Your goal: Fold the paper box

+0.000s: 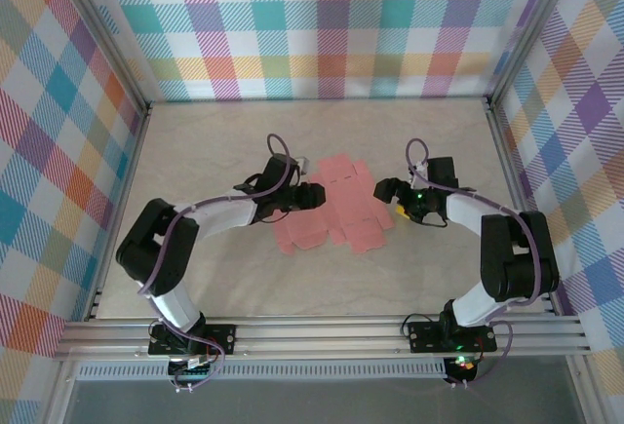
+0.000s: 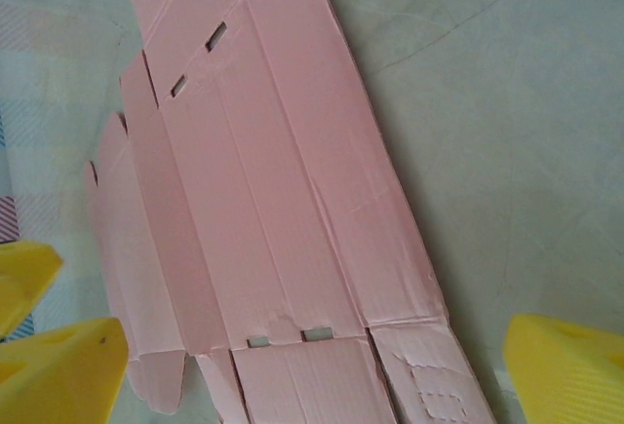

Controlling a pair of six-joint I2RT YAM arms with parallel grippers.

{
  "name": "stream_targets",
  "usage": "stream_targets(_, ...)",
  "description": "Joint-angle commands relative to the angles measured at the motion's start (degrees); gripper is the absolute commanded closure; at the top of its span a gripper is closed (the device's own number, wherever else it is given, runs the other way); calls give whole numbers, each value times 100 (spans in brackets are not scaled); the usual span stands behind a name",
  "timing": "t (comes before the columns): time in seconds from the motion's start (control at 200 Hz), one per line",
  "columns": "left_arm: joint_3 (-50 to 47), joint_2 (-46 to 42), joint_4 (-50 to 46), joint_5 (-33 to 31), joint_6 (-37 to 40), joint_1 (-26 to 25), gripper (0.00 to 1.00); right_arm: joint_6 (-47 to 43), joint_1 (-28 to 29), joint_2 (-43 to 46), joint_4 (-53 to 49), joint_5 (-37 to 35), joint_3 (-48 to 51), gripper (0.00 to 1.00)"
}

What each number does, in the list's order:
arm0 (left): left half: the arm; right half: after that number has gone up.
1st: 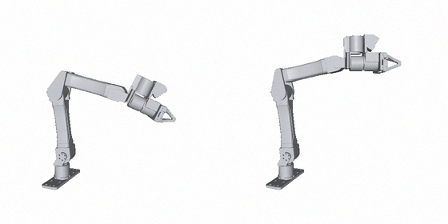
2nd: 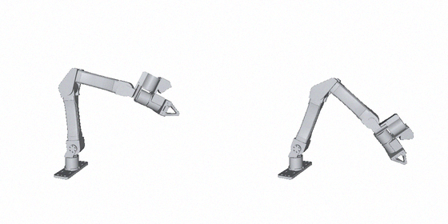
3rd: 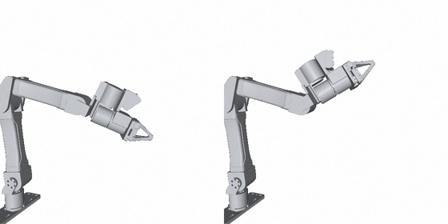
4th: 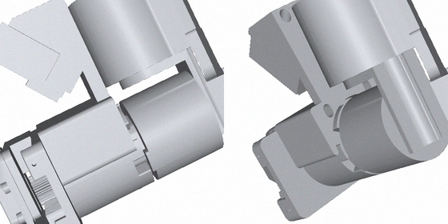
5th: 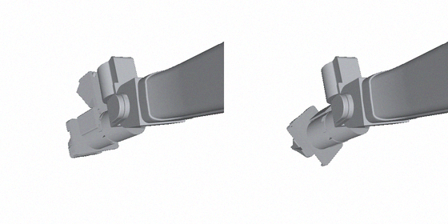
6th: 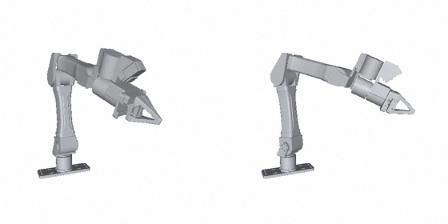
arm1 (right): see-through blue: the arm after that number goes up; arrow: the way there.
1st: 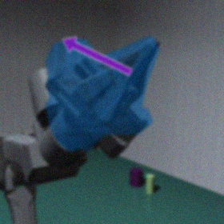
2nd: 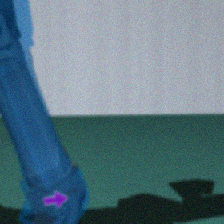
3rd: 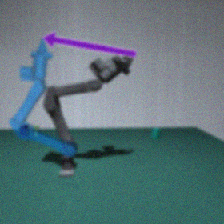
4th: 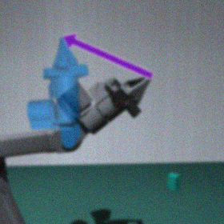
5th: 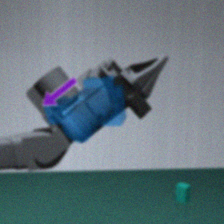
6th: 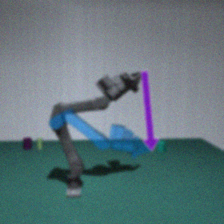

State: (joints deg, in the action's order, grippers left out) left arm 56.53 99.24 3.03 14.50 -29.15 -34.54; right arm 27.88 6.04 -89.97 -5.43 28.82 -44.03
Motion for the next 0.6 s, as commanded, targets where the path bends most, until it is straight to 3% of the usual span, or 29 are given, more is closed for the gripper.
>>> stream_targets(0.0,99,417,-289,46,-38,-30,57,-19,16,-162,105,108,-226,1)
stream_targets(0.36,69,957,-532,53,-75,27,57,-204,28,-739,129,594,-451,4)
stream_targets(0.505,35,949,-536,38,-61,31,57,-312,55,-890,289,893,-519,13)
stream_targets(0.595,17,965,-511,29,-52,44,57,-275,59,-949,513,1049,-510,32)
